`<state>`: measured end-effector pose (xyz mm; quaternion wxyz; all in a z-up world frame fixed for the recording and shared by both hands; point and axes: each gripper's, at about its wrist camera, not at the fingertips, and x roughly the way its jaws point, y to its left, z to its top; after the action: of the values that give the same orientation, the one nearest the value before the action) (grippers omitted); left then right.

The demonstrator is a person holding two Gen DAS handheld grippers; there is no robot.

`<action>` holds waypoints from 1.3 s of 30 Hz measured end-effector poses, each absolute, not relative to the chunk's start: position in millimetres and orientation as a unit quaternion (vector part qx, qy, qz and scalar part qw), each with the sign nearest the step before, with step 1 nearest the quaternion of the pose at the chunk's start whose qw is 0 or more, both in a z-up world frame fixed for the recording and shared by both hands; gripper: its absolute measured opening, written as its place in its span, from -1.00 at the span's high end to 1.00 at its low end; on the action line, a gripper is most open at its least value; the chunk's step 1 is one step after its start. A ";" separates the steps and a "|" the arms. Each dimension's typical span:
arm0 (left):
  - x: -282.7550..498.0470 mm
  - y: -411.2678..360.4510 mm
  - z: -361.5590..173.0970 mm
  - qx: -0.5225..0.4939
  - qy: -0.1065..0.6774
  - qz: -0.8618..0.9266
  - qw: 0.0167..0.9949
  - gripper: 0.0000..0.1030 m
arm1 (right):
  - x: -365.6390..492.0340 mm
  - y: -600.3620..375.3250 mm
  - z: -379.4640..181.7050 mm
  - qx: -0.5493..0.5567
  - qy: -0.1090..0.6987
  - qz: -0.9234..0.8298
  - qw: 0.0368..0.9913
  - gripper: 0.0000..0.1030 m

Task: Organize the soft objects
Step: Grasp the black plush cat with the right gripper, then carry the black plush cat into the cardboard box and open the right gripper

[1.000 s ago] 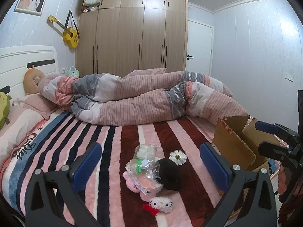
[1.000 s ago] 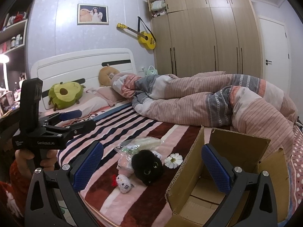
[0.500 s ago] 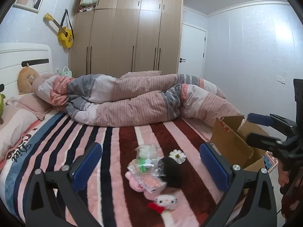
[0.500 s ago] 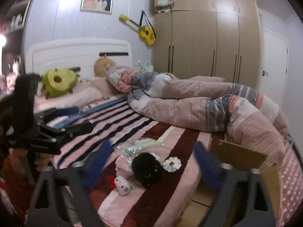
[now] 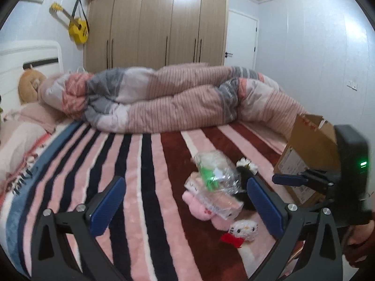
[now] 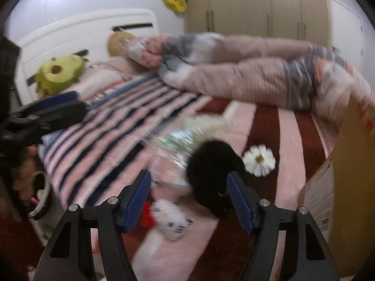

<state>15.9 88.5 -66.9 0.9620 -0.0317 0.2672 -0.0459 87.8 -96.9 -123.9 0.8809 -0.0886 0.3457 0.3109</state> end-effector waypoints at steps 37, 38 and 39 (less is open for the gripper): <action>35.7 38.3 -69.5 -0.071 0.307 -0.217 0.924 -0.66 | 86.5 -109.7 -115.5 -0.072 0.300 0.371 0.876 -0.35; 35.0 34.5 -65.1 -0.074 0.306 -0.230 0.921 -0.53 | 82.1 -110.9 -109.2 -0.071 0.294 0.376 0.876 -0.35; 34.4 30.9 -61.6 -0.075 0.306 -0.240 0.918 -0.39 | 77.5 -112.2 -102.5 -0.070 0.288 0.382 0.875 -0.35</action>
<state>34.4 30.9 -61.6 0.9182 -0.0754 0.3063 -0.2396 77.5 -112.2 -102.5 0.8754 -0.0697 0.2876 0.3821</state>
